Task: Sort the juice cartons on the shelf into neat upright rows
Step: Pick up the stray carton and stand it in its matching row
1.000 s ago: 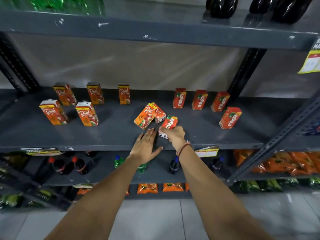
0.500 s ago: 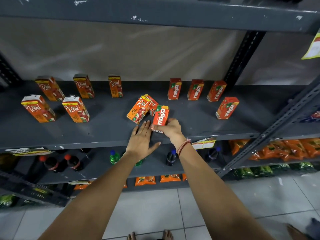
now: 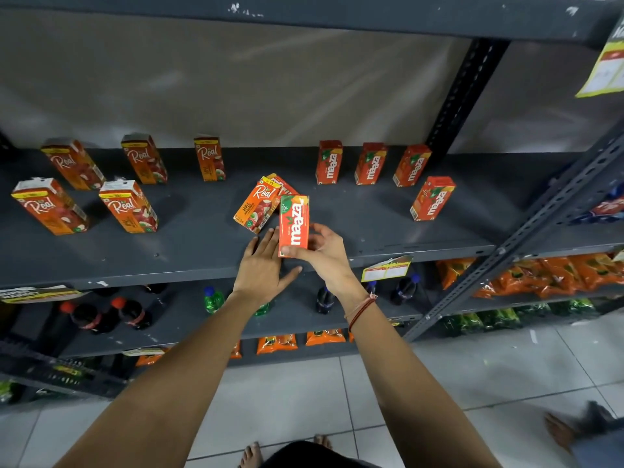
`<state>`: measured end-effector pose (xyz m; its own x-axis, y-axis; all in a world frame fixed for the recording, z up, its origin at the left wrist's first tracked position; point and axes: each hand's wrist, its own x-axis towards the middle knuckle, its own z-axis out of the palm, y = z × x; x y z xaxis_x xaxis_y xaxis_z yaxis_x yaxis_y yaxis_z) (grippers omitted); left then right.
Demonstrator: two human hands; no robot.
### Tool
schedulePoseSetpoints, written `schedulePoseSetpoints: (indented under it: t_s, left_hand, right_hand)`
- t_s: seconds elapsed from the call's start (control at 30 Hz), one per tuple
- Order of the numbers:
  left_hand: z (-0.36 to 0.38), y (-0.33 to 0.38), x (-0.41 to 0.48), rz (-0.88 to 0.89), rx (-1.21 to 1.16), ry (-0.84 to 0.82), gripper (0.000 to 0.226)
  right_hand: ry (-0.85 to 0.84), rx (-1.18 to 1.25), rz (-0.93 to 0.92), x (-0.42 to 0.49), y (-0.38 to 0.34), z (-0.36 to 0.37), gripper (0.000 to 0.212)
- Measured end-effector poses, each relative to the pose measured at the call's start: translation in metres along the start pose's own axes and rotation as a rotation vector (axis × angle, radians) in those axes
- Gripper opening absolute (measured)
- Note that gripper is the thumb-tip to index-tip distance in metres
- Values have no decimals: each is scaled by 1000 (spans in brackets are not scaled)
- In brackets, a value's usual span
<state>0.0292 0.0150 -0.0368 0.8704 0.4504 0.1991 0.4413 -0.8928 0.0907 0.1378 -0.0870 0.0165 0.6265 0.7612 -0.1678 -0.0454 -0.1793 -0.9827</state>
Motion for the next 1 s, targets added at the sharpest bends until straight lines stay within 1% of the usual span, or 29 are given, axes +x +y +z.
schedulePoseSetpoints:
  t_s: [0.13, 0.27, 0.4, 0.53, 0.67, 0.77, 0.9, 1.0]
  left_hand:
    - [-1, 0, 0, -11, 5, -10, 73]
    - [-1, 1, 0, -23, -13, -15, 74]
    - [-1, 1, -1, -24, 1, -5, 75]
    - [-3, 2, -1, -19, 37, 5, 79]
    - [-1, 2, 0, -30, 68, -13, 83]
    - [0, 1, 1, -37, 77, -33, 84]
    - [-2, 3, 0, -43, 68, -15, 82]
    - [-4, 4, 0, -41, 60, -11, 80]
  right_hand:
    - [-4, 21, -19, 0, 0, -2, 54]
    - [8, 32, -25, 3, 2, -4, 48]
    - [54, 18, -34, 10, 5, -14, 52]
    - [135, -30, -57, 28, 3, -47, 59]
    - [225, -155, -87, 50, -4, -93, 62]
    - [262, -275, -96, 66, -6, -120, 62]
    - [271, -355, -95, 82, -1, -141, 61]
    - [229, -380, -92, 92, 5, -152, 61]
